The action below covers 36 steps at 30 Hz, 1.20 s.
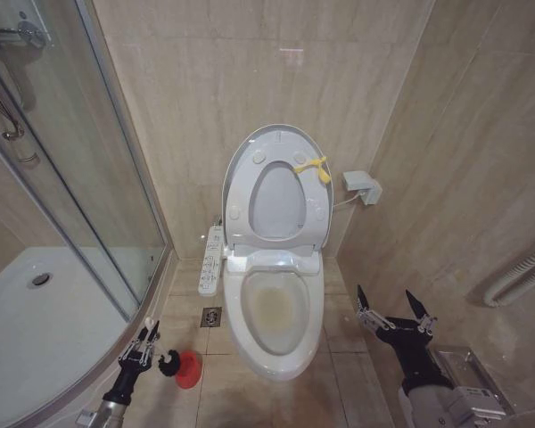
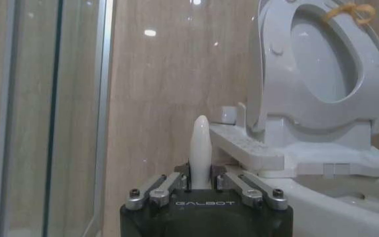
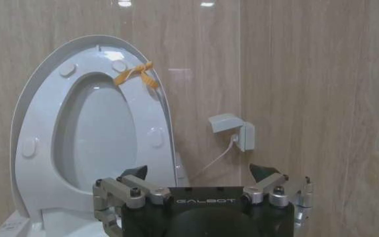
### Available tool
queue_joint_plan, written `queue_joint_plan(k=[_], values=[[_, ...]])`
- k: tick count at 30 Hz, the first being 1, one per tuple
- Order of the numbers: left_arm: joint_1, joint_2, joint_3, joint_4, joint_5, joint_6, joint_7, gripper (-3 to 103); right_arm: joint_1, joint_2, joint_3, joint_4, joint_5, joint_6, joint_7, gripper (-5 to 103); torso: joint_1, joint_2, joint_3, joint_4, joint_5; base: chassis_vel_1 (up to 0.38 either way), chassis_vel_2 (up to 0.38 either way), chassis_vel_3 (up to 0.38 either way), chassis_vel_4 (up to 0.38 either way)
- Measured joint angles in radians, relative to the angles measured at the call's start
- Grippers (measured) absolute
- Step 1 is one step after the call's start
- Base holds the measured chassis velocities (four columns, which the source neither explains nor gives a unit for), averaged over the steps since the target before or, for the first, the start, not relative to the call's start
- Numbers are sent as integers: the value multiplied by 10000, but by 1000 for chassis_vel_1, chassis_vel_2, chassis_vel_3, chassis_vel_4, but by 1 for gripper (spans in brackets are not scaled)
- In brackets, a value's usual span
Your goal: Open the toilet lid, clean the toilet bowl with a toilet brush, close the toilet lid, and flush.
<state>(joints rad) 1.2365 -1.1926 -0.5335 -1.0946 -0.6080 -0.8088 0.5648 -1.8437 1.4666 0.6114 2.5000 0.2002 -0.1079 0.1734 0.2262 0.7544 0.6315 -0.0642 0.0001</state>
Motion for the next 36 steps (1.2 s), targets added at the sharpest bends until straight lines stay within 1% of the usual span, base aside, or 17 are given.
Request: queue_joint_plan(k=[3, 8, 16, 25, 36], values=[[-396, 45, 209, 648, -125, -81, 202, 20, 0, 0, 0, 0, 0, 0, 0, 100, 0, 0, 0, 1, -1, 0, 0, 0, 0], [-669, 72, 416, 1033, -355, -89, 353, 20, 0, 0, 0, -1, 0, 0, 0, 100, 0, 0, 0, 2, -1, 0, 0, 0, 0], [-1558, 114, 936, 1878, -727, -90, 680, 20, 0, 0, 0, 0, 0, 0, 0, 100, 0, 0, 0, 1, 0, 0, 0, 0, 0], [-2223, -48, 1293, 2630, -829, -89, 734, 20, 0, 0, 0, 0, 0, 0, 0, 100, 0, 0, 0, 1, 0, 0, 0, 0, 0], [-2321, -197, 1433, 2954, -858, -91, 731, 20, 0, 0, 0, 0, 0, 0, 0, 100, 0, 0, -1, 2, 0, 0, 0, 0, 0]])
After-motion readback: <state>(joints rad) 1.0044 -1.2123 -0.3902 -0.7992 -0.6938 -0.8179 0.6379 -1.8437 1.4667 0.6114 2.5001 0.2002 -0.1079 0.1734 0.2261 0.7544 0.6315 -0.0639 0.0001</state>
